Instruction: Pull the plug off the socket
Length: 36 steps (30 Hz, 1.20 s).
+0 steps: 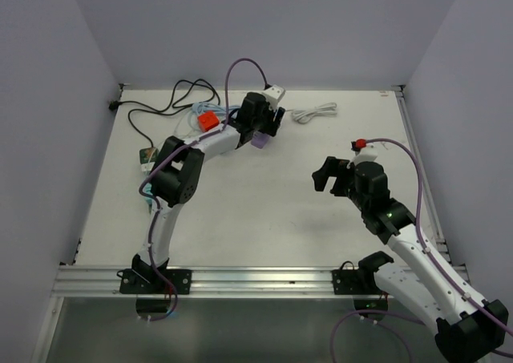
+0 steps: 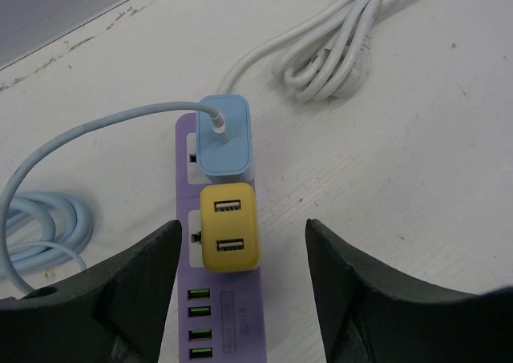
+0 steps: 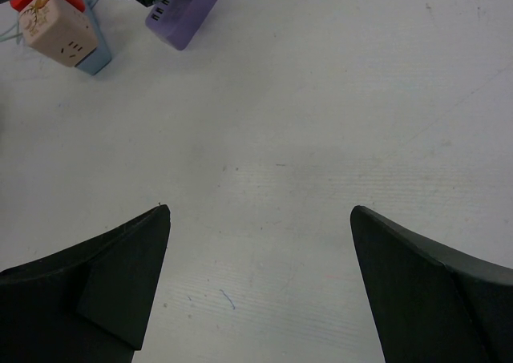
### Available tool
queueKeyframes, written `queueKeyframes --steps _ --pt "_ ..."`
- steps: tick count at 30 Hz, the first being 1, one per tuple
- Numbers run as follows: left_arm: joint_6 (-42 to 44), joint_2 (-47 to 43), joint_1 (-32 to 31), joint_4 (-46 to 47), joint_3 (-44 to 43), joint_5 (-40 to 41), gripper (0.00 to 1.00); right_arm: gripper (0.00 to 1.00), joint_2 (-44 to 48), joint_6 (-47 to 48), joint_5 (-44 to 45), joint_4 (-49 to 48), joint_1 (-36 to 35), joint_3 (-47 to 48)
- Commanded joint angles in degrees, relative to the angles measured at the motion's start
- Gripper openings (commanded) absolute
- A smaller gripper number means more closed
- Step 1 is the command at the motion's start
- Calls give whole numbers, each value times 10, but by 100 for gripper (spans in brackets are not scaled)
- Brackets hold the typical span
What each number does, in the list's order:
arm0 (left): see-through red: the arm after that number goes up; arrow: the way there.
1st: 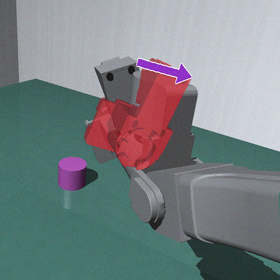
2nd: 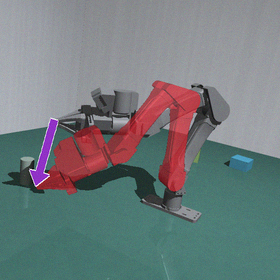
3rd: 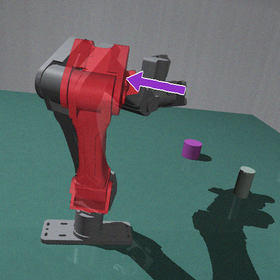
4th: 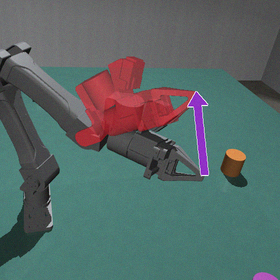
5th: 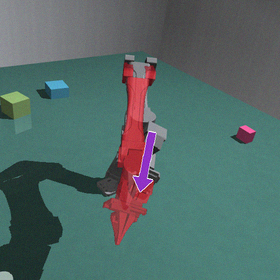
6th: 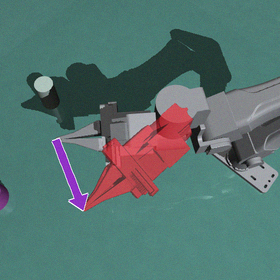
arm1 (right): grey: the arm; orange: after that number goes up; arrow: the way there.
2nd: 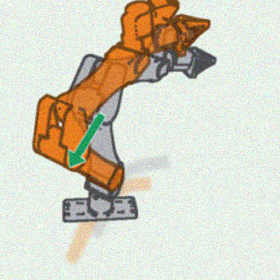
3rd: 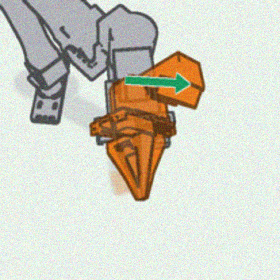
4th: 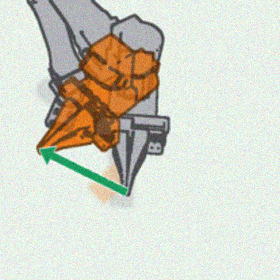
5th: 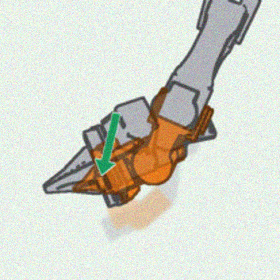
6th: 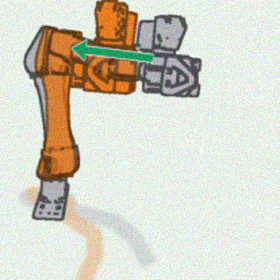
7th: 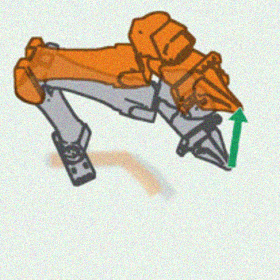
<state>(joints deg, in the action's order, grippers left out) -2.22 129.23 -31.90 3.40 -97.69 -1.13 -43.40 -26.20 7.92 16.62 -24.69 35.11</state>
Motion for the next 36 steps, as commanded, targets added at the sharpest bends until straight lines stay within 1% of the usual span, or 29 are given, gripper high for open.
queueKeyframes --steps 1,2,3,4,6,7,10,11,13,14,16,21,26,31,36 --pt "20 0 2 45 -9 23 66 99 -1 -4 -6 -28 3 -4" --pt "19 0 1 49 -7 25 62 99 -1 -5 -6 -28 3 -5" --pt "35 2 2 50 -6 31 57 99 -2 -4 -6 -28 3 -5" --pt "35 3 2 55 -7 38 48 99 -2 -4 -6 -29 3 -7" --pt "35 6 1 59 -7 42 44 99 -5 -4 -8 -31 3 -7" --pt "35 5 2 62 -8 43 37 99 -6 -3 -10 -31 3 -7" --pt "35 6 1 58 -12 48 25 99 -8 -3 -10 -32 3 -7" --pt "35 5 2 57 -14 49 15 99 -7 -3 -11 -32 3 -7" --pt "36 1 2 50 -21 52 10 99 -6 -3 -12 -31 3 -7" --pt "36 -1 1 47 -22 53 3 99 -6 -3 -12 -31 3 -7" --pt "38 -8 1 42 -23 56 0 99 -5 -3 -12 -32 3 -7" --pt "41 -28 2 46 -11 60 0 99 -1 -3 -12 -33 3 -9" --pt "36 -51 2 82 25 58 0 99 0 -3 -12 -33 3 -9" --pt "31 -84 1 148 79 46 0 99 1 -3 -12 -34 3 -11" --pt "35 -92 1 145 82 45 0 99 2 -3 -13 -34 3 -11"
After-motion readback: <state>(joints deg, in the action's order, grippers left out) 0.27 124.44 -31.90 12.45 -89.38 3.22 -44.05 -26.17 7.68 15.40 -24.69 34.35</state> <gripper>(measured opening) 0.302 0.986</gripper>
